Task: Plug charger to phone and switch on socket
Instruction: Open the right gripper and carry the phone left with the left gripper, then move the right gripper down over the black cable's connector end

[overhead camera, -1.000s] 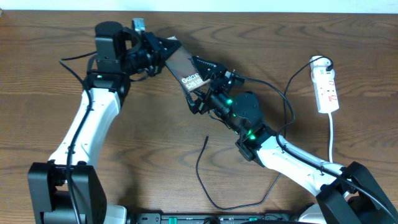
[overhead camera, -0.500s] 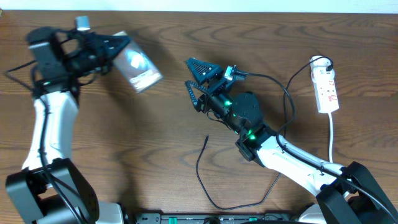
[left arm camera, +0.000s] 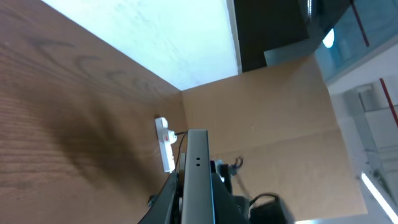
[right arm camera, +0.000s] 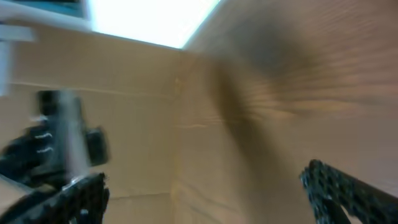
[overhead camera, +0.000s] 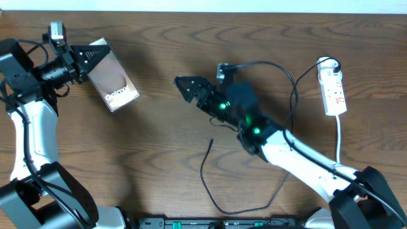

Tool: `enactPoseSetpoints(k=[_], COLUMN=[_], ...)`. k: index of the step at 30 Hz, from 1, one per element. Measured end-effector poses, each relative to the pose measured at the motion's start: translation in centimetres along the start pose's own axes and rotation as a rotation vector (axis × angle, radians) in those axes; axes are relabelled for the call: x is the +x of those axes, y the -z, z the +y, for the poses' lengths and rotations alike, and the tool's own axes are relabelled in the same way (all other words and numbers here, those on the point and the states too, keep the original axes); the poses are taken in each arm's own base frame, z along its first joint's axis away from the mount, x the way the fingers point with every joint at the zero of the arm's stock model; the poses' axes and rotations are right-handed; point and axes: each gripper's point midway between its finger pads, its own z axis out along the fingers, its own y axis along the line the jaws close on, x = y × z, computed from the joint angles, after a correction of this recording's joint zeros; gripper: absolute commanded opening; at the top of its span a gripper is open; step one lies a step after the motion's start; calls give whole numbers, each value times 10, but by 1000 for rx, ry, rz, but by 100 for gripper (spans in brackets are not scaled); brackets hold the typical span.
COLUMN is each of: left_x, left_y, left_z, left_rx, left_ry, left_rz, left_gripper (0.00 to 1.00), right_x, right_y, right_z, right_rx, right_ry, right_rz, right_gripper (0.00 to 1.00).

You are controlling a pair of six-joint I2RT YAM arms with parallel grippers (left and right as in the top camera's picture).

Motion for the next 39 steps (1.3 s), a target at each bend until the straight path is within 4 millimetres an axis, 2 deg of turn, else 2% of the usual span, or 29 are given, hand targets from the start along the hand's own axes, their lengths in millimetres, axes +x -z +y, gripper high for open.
enactPoseSetpoints(k=[6, 9, 11, 13, 22, 27, 30, 39], left_x=[1, 1, 1, 1, 1, 1, 1, 2], left_y=[0, 0, 0, 0, 0, 0, 0, 0], left_z=[-1, -1, -1, -1, -1, -1, -1, -2], left_rx=[5, 5, 5, 5, 5, 5, 6, 11], left_ry=[-28, -29, -29, -31, -32, -32, -32, -44], left_rz=[5, 5, 6, 6, 6, 6, 6, 11], left_gripper=[7, 7, 8, 8, 7, 7, 7, 8], right_x=[4, 12, 21, 27, 43, 53, 62, 98], right_y=[12, 20, 28, 33, 43, 57, 53, 24], right_z=[-3, -17, -34, -43, -57, -79, -93, -140], right_rx=[228, 314, 388, 429, 502, 625, 678, 749], right_ry=[60, 57, 45, 38, 32, -8, -61, -213], right_rz=[118, 164, 203, 227, 280, 298, 309, 447], right_gripper=[99, 99, 99, 99, 99, 84, 81, 79])
